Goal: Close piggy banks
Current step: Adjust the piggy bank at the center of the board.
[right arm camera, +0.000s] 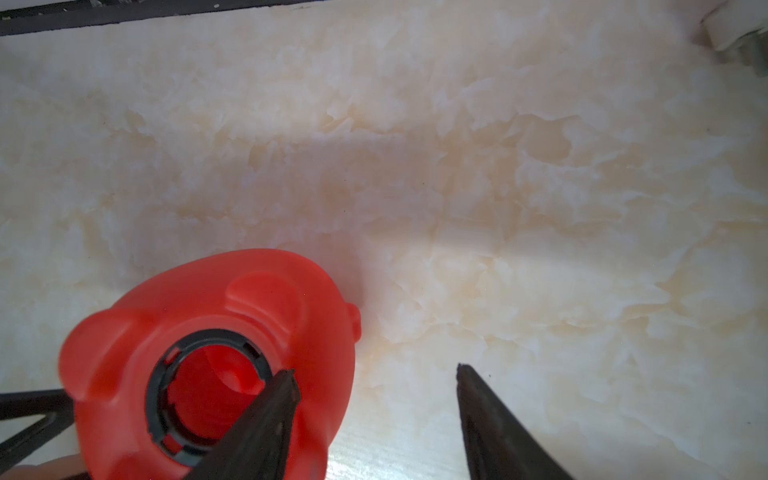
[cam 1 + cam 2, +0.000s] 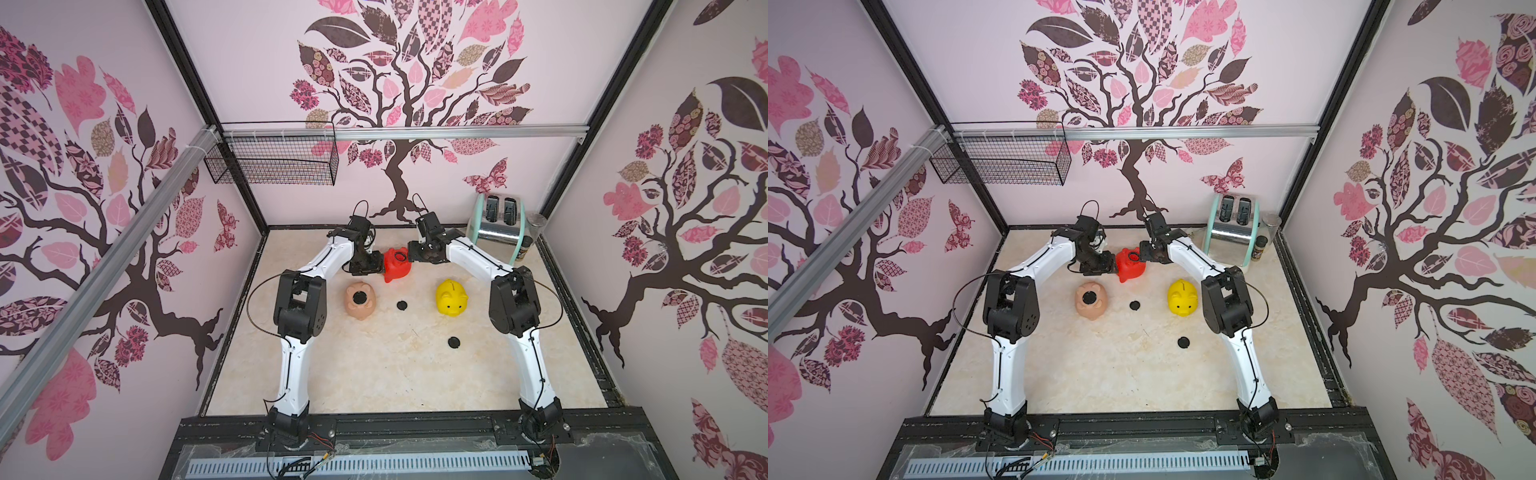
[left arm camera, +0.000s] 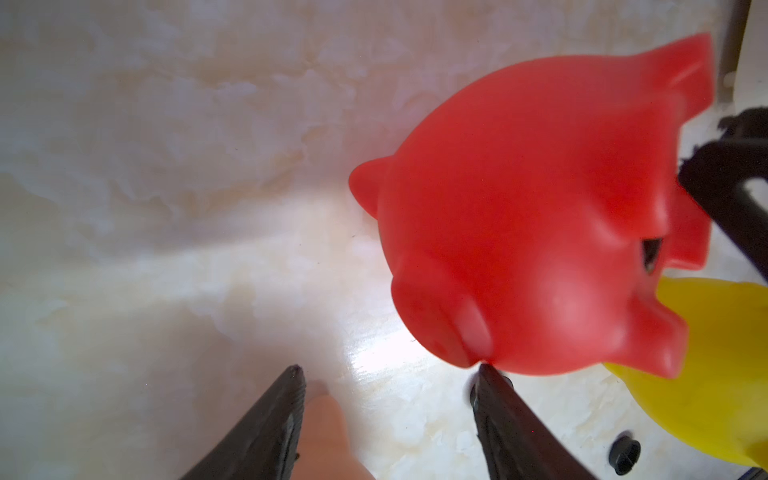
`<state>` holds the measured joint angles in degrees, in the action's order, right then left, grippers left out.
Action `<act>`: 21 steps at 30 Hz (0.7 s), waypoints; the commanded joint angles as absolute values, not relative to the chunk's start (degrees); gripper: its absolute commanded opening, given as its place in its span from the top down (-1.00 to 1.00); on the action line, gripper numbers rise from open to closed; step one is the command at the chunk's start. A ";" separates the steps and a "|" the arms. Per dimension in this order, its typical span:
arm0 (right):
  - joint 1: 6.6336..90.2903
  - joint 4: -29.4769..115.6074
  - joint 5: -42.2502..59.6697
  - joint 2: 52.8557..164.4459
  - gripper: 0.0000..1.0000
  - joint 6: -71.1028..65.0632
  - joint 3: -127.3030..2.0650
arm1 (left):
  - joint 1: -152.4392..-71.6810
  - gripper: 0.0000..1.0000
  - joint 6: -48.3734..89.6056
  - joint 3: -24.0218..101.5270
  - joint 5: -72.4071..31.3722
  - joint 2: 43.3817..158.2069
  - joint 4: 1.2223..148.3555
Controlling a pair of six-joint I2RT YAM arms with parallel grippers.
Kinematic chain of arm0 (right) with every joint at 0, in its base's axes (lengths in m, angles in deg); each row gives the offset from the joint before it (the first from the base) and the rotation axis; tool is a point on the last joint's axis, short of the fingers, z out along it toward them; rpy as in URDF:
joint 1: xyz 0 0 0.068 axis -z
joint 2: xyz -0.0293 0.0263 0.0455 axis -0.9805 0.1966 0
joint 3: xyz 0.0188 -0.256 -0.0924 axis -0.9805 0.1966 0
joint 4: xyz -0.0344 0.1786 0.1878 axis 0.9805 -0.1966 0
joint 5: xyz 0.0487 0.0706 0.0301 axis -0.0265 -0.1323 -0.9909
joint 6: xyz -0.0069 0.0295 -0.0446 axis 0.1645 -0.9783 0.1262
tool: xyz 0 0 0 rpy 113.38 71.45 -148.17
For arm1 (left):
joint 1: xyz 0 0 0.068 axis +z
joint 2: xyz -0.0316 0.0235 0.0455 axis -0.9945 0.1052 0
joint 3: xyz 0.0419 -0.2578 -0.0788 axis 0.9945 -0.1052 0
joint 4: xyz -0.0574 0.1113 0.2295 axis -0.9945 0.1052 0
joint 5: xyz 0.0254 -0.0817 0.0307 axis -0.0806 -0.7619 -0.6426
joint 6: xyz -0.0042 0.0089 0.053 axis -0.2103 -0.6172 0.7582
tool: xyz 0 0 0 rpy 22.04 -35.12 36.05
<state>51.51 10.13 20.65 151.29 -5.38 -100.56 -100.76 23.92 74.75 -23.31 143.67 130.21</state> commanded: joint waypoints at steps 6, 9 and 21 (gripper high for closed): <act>51.24 9.29 17.05 144.91 -0.32 -3.51 -96.43 | -99.46 -0.37 22.85 80.36 -22.97 146.32 130.52; 51.24 9.37 17.26 143.72 -0.35 -2.64 -96.65 | -99.27 -0.37 22.89 81.87 -22.97 147.15 131.42; 52.25 17.25 11.85 146.74 -0.35 -3.03 -101.89 | -99.26 -0.31 22.30 80.46 -22.44 145.86 131.48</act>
<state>51.88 13.34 15.93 145.39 -3.20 -98.46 -99.38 22.70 80.80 -23.07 145.59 130.87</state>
